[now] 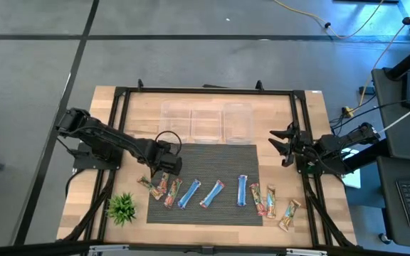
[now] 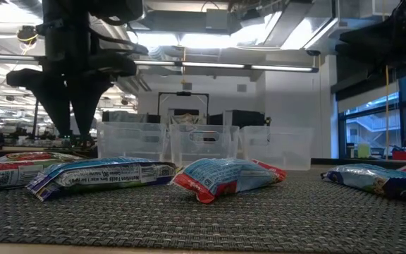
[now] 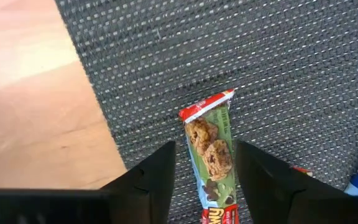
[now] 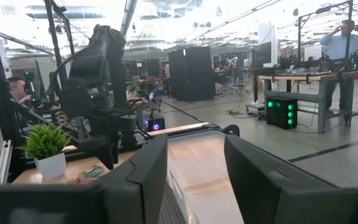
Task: Pick and place Granola Bars by type
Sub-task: Put the left red granola bar into the left transparent bin
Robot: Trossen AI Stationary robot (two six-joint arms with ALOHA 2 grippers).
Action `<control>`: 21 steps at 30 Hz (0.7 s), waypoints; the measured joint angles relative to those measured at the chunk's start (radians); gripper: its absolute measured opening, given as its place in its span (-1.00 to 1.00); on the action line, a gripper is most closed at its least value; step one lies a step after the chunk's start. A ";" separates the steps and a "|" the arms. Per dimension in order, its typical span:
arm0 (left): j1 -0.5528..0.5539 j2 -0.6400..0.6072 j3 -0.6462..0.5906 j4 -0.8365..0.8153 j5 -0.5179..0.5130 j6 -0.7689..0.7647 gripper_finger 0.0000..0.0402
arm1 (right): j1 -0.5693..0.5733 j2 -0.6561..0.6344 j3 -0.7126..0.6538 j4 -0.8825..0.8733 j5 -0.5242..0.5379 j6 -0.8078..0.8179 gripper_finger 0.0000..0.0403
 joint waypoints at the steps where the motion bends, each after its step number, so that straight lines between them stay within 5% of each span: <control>1: -0.005 0.000 0.000 0.001 -0.010 -0.001 -0.12 | 0.000 0.000 0.000 0.000 0.000 0.000 -0.19; 7: -0.038 0.007 0.000 0.089 -0.079 0.023 0.06 | 0.000 0.000 0.000 -0.039 0.000 0.000 -0.19; 21: -0.074 0.018 0.000 0.184 -0.139 0.137 0.08 | 0.000 0.000 0.000 -0.087 0.000 0.028 -0.19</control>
